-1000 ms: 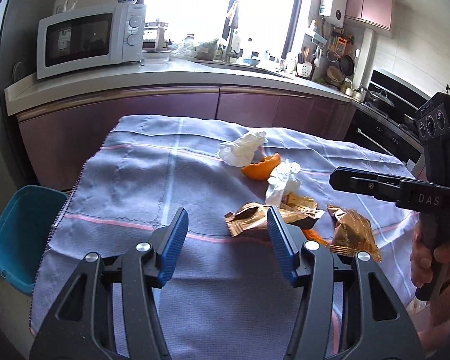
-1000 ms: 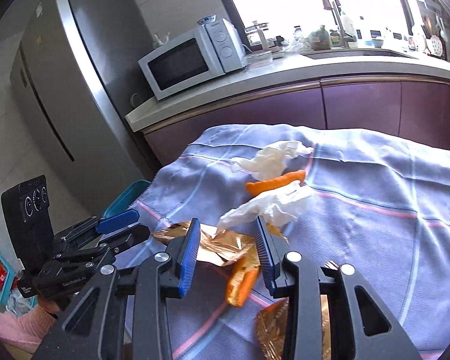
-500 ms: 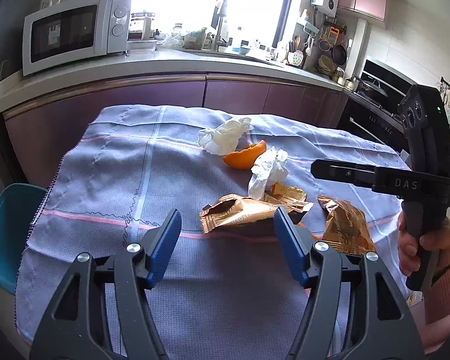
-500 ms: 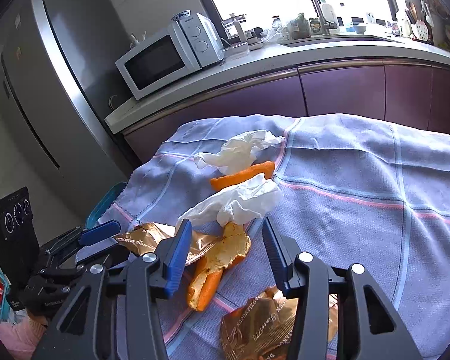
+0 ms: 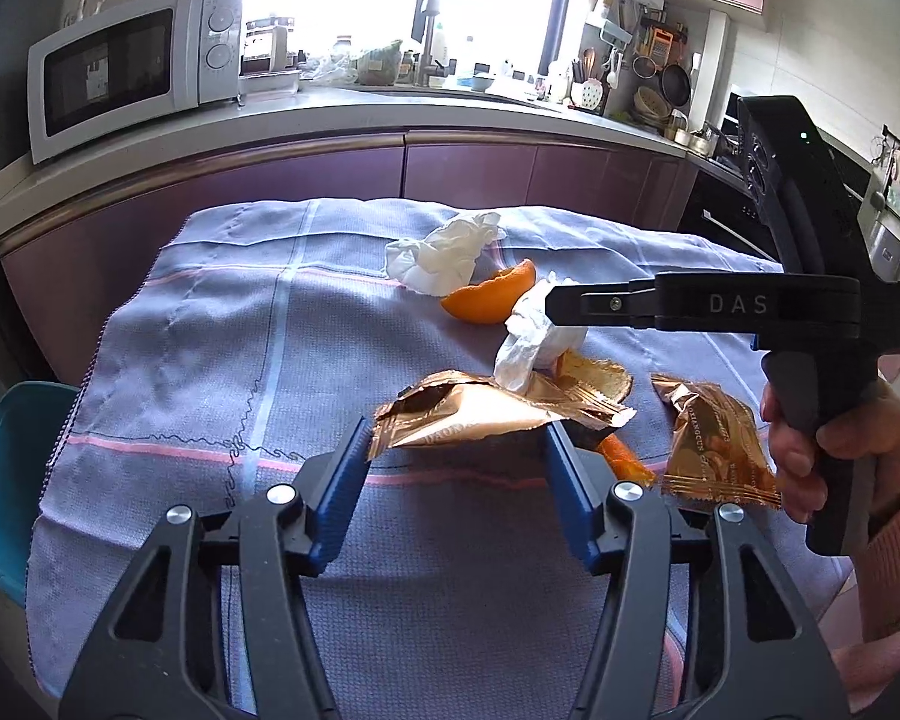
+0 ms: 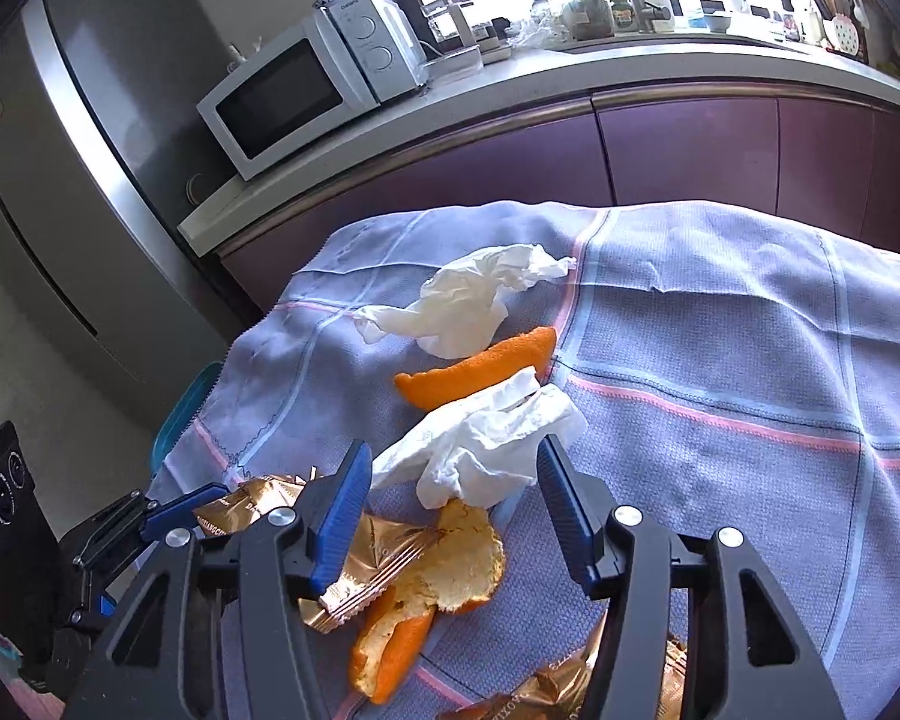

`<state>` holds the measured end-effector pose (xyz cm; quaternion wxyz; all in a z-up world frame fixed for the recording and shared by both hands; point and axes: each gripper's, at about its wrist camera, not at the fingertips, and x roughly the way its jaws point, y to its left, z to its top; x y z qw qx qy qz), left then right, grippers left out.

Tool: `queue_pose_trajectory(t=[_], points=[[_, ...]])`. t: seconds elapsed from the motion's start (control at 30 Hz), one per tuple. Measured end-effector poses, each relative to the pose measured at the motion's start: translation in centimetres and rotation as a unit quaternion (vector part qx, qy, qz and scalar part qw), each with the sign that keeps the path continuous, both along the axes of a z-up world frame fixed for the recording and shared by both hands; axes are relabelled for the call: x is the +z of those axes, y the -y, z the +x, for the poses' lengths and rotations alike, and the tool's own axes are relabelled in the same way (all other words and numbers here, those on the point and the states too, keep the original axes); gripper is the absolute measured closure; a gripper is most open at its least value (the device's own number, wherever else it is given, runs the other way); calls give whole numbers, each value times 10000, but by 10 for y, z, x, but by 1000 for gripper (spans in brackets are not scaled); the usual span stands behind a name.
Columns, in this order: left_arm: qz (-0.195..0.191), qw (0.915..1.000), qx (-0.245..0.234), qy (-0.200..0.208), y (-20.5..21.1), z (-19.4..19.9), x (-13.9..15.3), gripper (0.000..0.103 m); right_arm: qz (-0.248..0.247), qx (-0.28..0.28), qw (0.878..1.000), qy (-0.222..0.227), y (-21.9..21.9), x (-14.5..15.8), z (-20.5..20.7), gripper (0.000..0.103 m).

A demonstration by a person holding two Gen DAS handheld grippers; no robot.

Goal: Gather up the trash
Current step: 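Grasp the gold snack wrapper with the left gripper while the right gripper grasps the white tissue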

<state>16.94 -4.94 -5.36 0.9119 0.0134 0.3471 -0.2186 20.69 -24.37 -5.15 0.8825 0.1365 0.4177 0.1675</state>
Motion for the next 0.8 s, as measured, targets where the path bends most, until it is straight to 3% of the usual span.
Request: queue_pose_trajectory(t=[0.13,0.2,0.27,0.43,0.5,0.8], points=[[0,10000,-46,8,1,0,-1,58,68,-31,9999,-115,0,-8,5,48],[4,10000,-75,15,2,-1,-1,61,106,-15,9998,-168,1,-11,6,54],[-13,10000,-95,4,2,-3,-2,66,137,24,9997,-213,1,-14,6,69],[-82,9999,-134,-33,0,-4,-4,78,233,76,9995,-211,5,-16,3,86],[-119,9999,-123,-22,-1,-5,-3,84,267,95,9995,-145,5,-13,0,88],[-268,9995,-66,120,-14,-10,6,92,410,132,9987,285,11,12,-19,89]])
